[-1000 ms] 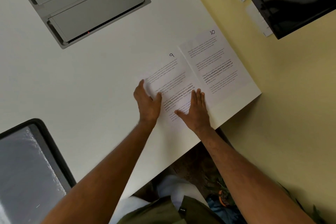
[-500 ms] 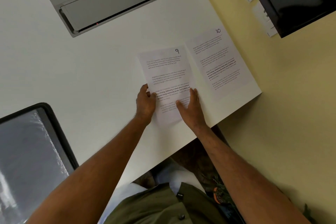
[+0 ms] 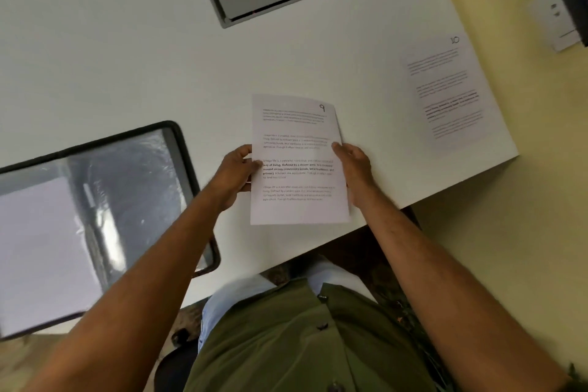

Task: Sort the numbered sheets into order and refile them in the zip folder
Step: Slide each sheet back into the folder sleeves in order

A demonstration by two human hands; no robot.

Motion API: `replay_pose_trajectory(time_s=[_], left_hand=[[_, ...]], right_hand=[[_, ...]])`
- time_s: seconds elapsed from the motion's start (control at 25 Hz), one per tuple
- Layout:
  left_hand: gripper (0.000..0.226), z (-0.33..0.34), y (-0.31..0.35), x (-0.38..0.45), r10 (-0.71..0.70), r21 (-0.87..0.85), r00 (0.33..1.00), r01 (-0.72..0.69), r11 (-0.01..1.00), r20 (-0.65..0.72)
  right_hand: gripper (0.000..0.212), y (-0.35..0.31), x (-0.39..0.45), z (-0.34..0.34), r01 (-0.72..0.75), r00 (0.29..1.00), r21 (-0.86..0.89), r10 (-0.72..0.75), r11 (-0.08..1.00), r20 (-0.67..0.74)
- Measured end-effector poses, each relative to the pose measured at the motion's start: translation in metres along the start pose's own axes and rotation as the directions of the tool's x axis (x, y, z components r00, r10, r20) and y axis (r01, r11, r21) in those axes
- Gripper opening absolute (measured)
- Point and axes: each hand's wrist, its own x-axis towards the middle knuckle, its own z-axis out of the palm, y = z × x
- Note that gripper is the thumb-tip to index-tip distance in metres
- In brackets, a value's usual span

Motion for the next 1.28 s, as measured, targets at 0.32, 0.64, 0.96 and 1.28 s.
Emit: replay_pose_trajectory(time_s=[0.32, 0.64, 0.96, 1.28], left_hand=[[0.024, -0.126, -0.06, -0.06, -0.018, 0.005, 0.976, 0.02, 1.0, -0.216], [0.015, -0.241, -0.111, -0.09, -0.044, 0.001, 0.936, 0.047, 0.999, -0.35], [0.019, -0.311, -0.135, -0.088, 0.009, 0.097, 0.928, 0.029, 0.995, -0.373], [0.02, -0.33, -0.119, -0.065, 0.058, 0.062, 0.963, -0.043, 0.997, -0.264]], right_hand=[[0.02, 0.033, -0.057, 0.115, 0.029, 0.981, -0.077, -0.014, 0.997, 0.192], [0.028, 0.074, -0.113, 0.23, -0.019, 0.949, -0.084, 0.044, 0.996, 0.313], [0.028, 0.098, -0.133, 0.308, 0.057, 0.919, -0.258, 0.051, 0.964, 0.391], [0.042, 0.093, -0.128, 0.322, 0.132, 0.942, -0.355, -0.005, 0.925, 0.335]])
